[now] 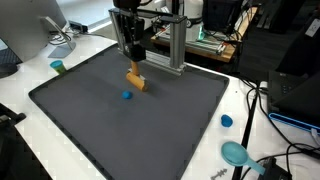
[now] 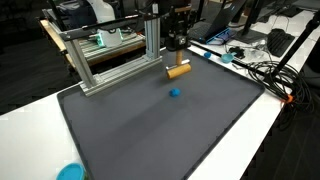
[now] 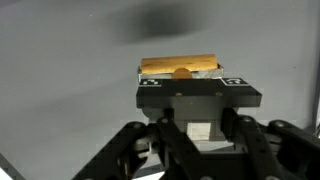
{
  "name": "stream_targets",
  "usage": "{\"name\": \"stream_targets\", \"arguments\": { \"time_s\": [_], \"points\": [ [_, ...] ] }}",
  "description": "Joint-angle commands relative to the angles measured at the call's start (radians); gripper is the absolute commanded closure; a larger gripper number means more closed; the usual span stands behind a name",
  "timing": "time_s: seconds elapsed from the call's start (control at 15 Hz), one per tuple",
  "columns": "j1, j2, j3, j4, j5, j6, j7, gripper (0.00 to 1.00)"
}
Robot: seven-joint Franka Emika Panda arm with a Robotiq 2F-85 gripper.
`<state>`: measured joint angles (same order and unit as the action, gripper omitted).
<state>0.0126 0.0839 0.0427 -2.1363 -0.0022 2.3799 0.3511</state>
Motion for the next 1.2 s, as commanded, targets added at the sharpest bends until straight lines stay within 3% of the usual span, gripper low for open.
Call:
{"name": "stream_targets", "arguments": {
  "time_s": [0.0,0.2,0.33,0.4,0.47,0.53,1.13],
  "points": [
    [-0.035,0.003,-0.035,0.029,0.085,-0.087,-0.201,0.78],
    [-0.050,-0.012,-0.054,0.020,0.060,-0.062,-0.311,0.78],
    [-0.044,0.001,-0.058,0.008,0.053,-0.054,-0.275,0.78],
    [-0.046,0.001,-0.061,0.009,0.052,-0.054,-0.280,0.53],
    [-0.045,0.003,-0.062,0.007,0.052,-0.054,-0.280,0.53],
    [-0.047,0.014,-0.055,0.013,0.084,-0.044,-0.333,0.78],
    [-0.041,0.078,-0.057,0.046,0.045,0.080,-0.344,0.78]
  ]
}}
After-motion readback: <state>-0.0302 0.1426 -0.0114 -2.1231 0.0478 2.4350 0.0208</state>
